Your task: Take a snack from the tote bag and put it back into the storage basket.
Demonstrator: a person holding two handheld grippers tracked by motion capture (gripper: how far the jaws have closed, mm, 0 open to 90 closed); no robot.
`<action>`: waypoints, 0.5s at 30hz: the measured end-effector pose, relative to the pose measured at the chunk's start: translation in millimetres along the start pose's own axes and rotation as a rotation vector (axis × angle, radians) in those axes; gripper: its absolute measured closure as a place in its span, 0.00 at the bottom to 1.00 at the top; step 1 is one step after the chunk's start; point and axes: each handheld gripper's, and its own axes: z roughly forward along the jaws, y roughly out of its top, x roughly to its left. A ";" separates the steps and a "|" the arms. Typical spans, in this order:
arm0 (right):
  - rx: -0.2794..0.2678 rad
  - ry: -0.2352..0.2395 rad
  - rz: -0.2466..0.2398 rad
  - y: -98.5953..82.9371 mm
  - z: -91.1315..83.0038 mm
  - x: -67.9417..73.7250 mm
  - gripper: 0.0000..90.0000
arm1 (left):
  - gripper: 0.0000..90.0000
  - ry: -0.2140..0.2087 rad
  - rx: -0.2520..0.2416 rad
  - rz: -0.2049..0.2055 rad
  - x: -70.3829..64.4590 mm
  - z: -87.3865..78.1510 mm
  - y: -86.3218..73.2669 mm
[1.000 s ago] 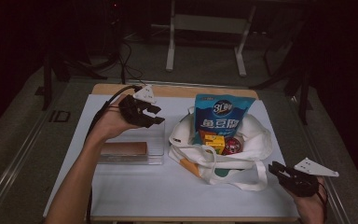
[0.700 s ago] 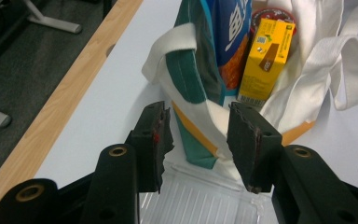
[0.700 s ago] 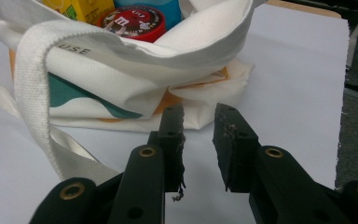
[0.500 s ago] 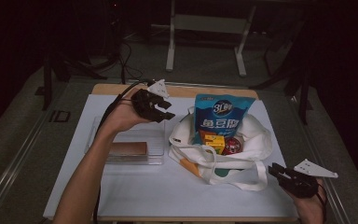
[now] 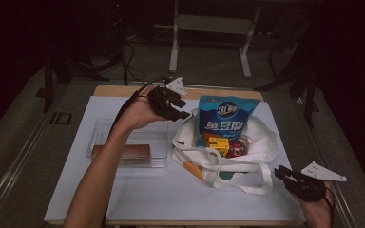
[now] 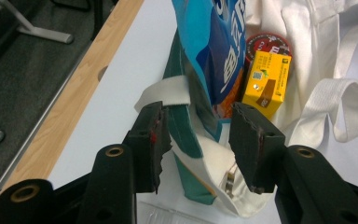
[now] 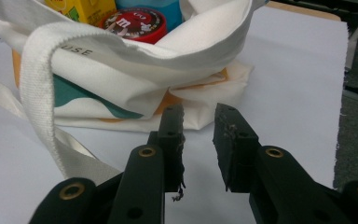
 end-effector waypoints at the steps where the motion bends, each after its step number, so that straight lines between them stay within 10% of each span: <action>1: -0.004 -0.001 -0.001 1.1 -1.2 0.0 0.81 | 0.61 -0.002 0.001 0.005 -0.2 0.8 0.5; 15: -0.032 -0.006 -0.044 16.4 -7.8 4.4 0.81 | 0.67 -0.067 0.022 0.070 -16.9 15.3 8.2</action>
